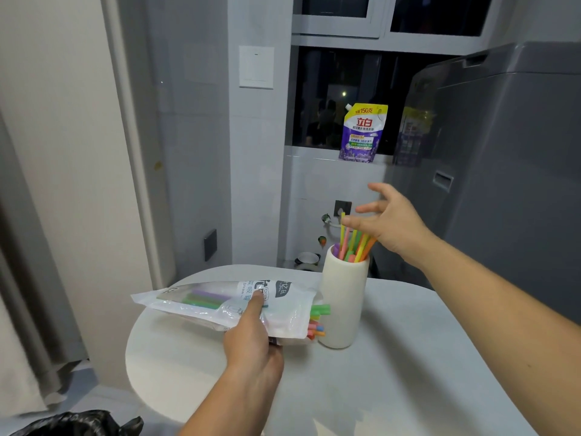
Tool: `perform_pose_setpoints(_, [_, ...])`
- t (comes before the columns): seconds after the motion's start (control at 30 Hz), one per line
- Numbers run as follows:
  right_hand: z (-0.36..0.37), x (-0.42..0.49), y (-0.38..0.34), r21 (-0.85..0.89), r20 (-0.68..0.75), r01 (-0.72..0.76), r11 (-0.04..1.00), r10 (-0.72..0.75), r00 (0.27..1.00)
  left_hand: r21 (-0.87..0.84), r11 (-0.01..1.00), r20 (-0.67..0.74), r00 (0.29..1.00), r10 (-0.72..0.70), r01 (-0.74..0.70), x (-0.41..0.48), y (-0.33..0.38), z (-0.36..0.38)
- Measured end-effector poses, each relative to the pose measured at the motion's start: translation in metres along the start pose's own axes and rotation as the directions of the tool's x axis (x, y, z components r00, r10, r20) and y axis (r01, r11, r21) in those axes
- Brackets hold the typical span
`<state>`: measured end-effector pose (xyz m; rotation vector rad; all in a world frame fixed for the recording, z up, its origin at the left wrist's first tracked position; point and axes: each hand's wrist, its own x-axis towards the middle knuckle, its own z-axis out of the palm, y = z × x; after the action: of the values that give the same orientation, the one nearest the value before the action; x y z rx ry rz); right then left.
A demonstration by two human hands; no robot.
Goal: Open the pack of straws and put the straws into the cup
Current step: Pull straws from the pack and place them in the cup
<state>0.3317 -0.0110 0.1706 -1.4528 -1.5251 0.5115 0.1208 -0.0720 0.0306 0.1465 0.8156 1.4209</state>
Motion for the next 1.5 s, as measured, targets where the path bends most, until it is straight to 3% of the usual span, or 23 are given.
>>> perform_pose_setpoints(0.1, [0.005,-0.002,-0.002,-0.084,-0.050,0.105,0.991,-0.109,0.993,0.000,1.000,0.003,1.000,0.020,-0.020,-0.003,0.000,0.000])
perform_pose_setpoints(0.2, [0.010,-0.003,0.001,-0.322,0.092,0.179,0.930,-0.157,0.983,-0.018,0.998,-0.022,0.998,0.059,-0.060,-0.004,0.001,0.001])
perform_pose_setpoints(0.27, [0.012,-0.003,0.005,-0.474,0.216,0.197,0.858,-0.103,0.971,-0.018,0.999,-0.005,0.999,0.041,-0.041,-0.005,0.002,0.002])
perform_pose_setpoints(0.33, [0.013,-0.004,0.006,-0.525,0.246,0.200,0.827,-0.077,0.966,-0.025,1.000,0.012,1.000,0.019,-0.019,-0.005,0.002,0.001])
perform_pose_setpoints(0.5, [0.005,-0.018,-0.009,-0.441,-0.012,0.260,0.859,-0.295,0.955,-0.027,0.999,0.032,0.999,0.034,-0.033,-0.010,0.004,0.004])
perform_pose_setpoints(0.67, [0.018,-0.080,-0.028,-0.286,-0.360,0.365,0.886,-0.453,0.816,-0.053,0.998,0.060,0.998,0.030,-0.027,-0.011,0.007,0.006])
perform_pose_setpoints(0.7, [0.026,-0.097,-0.027,-0.239,-0.362,0.360,0.902,-0.427,0.829,-0.056,0.998,0.067,0.997,0.033,-0.030,-0.014,0.009,0.007])
perform_pose_setpoints(0.77, [0.044,-0.126,-0.019,-0.122,-0.284,0.241,0.963,-0.267,0.921,-0.030,0.997,0.044,0.996,0.074,-0.073,-0.023,0.013,0.010])
perform_pose_setpoints(0.83, [0.061,-0.142,-0.011,0.025,-0.135,-0.047,0.999,0.050,0.990,-0.020,0.989,0.009,0.990,0.144,-0.144,-0.026,0.016,0.012])
perform_pose_setpoints(0.9, [0.075,-0.149,-0.006,0.249,0.035,-0.391,0.886,0.396,0.918,-0.023,0.976,0.010,0.976,0.218,-0.218,-0.030,0.018,0.015])
perform_pose_setpoints(0.97, [0.083,-0.152,-0.004,0.439,0.137,-0.556,0.706,0.559,0.818,0.001,0.954,0.024,0.953,0.301,-0.301,-0.032,0.018,0.017])
perform_pose_setpoints(1.03, [0.088,-0.153,-0.002,0.477,0.128,-0.564,0.675,0.581,0.804,0.039,0.927,0.025,0.927,0.373,-0.374,-0.034,0.019,0.020])
perform_pose_setpoints(1.3, [0.101,-0.158,0.014,0.440,-0.075,-0.246,0.864,0.308,0.948,0.026,0.922,0.005,0.922,0.387,-0.387,-0.033,0.015,0.021])
perform_pose_setpoints(1.5, [0.092,-0.158,0.016,0.468,-0.105,-0.215,0.857,0.296,0.949,-0.017,0.932,-0.032,0.932,0.361,-0.362,-0.030,0.013,0.020])
